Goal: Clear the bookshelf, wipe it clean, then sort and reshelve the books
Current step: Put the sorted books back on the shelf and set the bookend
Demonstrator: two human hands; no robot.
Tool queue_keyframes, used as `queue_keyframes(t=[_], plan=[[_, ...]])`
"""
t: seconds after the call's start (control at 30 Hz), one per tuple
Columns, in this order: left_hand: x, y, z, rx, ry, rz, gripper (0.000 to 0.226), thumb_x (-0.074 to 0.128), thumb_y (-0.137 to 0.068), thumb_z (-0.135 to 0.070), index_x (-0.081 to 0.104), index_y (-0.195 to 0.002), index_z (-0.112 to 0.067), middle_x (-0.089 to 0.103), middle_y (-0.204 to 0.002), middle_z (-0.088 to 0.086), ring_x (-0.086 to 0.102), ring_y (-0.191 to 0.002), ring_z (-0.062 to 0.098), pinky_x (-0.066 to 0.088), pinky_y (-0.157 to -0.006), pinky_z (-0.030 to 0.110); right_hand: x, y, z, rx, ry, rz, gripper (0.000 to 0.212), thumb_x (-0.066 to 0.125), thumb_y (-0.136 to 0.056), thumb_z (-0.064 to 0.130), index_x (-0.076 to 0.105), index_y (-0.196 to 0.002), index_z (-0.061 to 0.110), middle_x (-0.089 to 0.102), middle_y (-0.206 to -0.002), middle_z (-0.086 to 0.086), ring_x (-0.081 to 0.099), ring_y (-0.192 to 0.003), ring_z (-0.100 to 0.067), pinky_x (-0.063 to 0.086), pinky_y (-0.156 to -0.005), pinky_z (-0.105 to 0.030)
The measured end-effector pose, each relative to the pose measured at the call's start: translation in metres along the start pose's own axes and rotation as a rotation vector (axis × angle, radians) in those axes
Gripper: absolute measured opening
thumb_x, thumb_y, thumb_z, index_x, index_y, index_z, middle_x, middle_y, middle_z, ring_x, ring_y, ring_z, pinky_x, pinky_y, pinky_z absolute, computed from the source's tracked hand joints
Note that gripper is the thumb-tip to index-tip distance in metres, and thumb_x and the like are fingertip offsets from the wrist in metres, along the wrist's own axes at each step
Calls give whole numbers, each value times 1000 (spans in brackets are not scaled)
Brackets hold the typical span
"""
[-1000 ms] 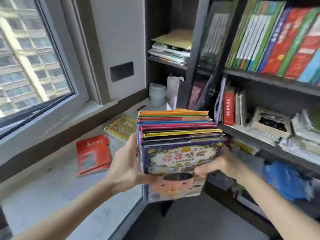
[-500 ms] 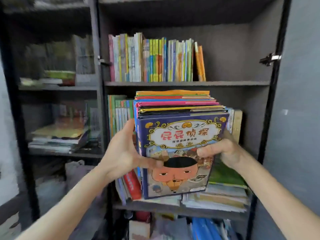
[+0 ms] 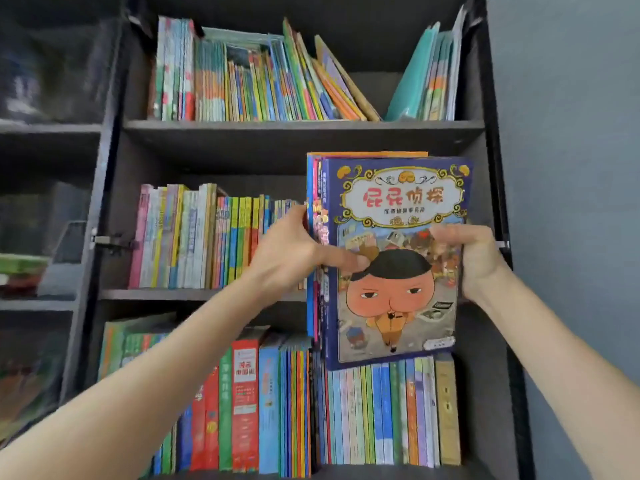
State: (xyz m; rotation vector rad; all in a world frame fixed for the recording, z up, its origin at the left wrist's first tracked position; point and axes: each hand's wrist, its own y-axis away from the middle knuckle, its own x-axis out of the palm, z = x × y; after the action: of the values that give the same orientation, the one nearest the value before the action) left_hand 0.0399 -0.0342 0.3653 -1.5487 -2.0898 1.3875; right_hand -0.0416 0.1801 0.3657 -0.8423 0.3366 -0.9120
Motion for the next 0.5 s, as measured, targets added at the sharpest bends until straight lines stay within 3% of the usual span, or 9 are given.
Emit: queue_keyframes(t=[0.07,0.13,0.2,0.27,0.37,0.5], plan=[[5,-29,5,12,25,8,50,86,-60,-29,53,-96,-23,69,-84,-12,68,-74,3,49,-65,21,-9,-23,1,-22,10,-18,80,93,-13,31,74,-88,8,75,-84,-9,72,-71,-26,56,-55,-29],[8,-57,16,20,44,28,44,85,-63,-27,53,-93,-23,70,-79,-13,68,-67,1,46,-61,21,-16,-44,-3,-32,29,-14,58,88,-34,21,74,-88,8,75,-82,-7,72,-69,-24,56,-54,-27],[8,-85,26,20,59,56,40,84,-65,-25,55,-92,-21,71,-76,-12,68,-66,0,47,-59,19,-25,-66,-9,-37,40,-45,39,71,-57,10,67,-95,7,75,-78,-5,72,-67,-21,56,-54,-25],[11,-109,39,20,77,67,46,85,-63,-26,57,-99,-17,72,-82,-9,70,-71,6,49,-61,21,-37,-87,-20,-43,73,-46,44,69,-54,5,65,-98,8,75,-81,-4,72,-70,-20,56,-59,-27],[21,-140,56,28,94,50,56,87,-57,-29,57,-103,-15,73,-89,-7,70,-79,11,50,-66,27,-53,-116,-30,-59,133,-106,62,86,-40,24,66,-97,9,75,-85,-4,72,-74,-20,57,-67,-31],[49,-172,72,18,131,43,40,88,-59,-29,58,-84,-19,73,-80,-7,71,-73,12,56,-71,32,-90,-148,-40,-63,160,-194,87,91,-25,40,66,-102,7,74,-97,-10,70,-85,-26,53,-83,-39]])
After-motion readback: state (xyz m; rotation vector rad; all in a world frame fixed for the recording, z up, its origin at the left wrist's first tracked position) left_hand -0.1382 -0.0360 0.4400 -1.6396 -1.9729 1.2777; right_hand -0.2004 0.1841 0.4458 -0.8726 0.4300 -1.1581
